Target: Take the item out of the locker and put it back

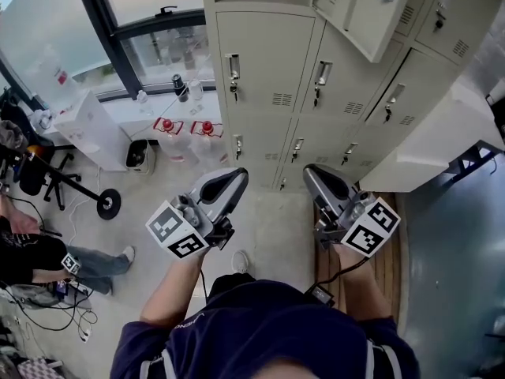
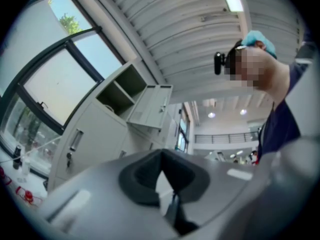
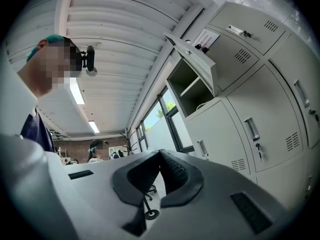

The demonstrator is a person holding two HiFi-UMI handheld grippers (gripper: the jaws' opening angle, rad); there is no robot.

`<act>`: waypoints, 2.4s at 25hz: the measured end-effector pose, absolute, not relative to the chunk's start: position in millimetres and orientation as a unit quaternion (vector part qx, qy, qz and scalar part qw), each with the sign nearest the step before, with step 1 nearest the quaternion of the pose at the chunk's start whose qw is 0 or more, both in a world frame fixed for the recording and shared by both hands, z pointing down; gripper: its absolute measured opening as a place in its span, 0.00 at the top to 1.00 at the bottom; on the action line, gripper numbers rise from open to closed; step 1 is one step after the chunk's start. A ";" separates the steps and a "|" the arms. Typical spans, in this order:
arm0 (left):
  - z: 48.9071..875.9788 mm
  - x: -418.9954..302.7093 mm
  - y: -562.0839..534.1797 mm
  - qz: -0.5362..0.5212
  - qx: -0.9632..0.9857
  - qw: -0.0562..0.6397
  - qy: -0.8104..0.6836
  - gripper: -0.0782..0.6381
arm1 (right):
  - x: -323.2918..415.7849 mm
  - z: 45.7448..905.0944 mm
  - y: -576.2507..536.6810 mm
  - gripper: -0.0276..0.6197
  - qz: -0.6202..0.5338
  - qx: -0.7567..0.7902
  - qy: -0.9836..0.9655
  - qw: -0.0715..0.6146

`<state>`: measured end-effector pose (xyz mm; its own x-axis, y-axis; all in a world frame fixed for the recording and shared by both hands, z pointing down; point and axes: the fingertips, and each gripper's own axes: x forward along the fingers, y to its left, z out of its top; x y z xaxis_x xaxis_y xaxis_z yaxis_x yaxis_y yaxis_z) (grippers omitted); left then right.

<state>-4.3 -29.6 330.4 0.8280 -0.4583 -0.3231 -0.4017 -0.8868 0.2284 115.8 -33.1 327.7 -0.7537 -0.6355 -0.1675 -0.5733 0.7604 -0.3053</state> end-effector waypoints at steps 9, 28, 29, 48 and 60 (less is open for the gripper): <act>320.3 -38.4 -105.7 -0.187 0.959 0.070 -0.201 0.89 | 75.7 313.8 -106.7 0.95 -0.093 -0.344 0.926 0.128; 297.8 -49.6 -219.5 -0.201 0.958 0.074 -0.190 0.89 | 51.3 262.5 -226.3 0.95 -0.025 -0.356 0.928 0.108; 295.6 -49.0 -226.3 -0.203 0.958 0.072 -0.191 0.89 | 51.3 259.7 -232.7 0.95 -0.020 -0.355 0.928 0.108; 273.9 -25.5 -319.1 -0.228 0.953 0.057 -0.193 0.89 | 35.8 174.3 -319.4 0.95 0.141 -0.347 0.925 0.068; 264.0 -41.4 -328.1 -0.219 0.965 0.047 -0.134 0.89 | 15.3 102.8 -362.1 0.80 0.277 -0.434 0.856 -0.043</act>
<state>-41.4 -328.1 264.0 0.8681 -0.2796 -0.4102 -0.2382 -0.9596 0.1498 15.3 -362.1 102.8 -0.6199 -0.7668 -0.1665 -0.7190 0.4700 0.5120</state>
